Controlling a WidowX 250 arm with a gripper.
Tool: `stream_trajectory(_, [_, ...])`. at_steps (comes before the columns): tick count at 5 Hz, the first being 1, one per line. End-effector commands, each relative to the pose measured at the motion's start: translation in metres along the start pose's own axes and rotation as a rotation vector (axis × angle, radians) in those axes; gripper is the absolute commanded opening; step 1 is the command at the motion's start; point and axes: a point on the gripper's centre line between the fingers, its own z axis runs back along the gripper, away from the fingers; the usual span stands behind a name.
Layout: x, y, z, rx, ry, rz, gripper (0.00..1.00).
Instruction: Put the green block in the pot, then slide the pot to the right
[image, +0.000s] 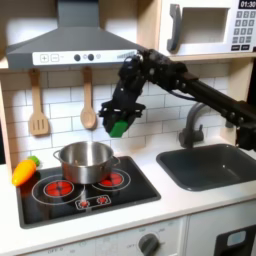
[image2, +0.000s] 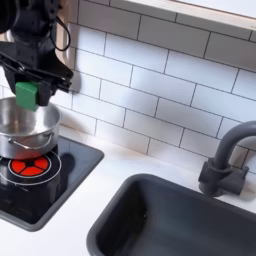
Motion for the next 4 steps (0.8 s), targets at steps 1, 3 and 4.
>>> stream_trajectory(1, [-0.001, 0.019, -0.027, 0.061, -0.041, -0.033, 0.00])
stream_trajectory(3, [0.013, 0.029, -0.044, 0.066, -0.072, -0.038, 0.00])
stream_trajectory(4, [0.020, 0.027, -0.053, 0.057, -0.074, -0.041, 0.00])
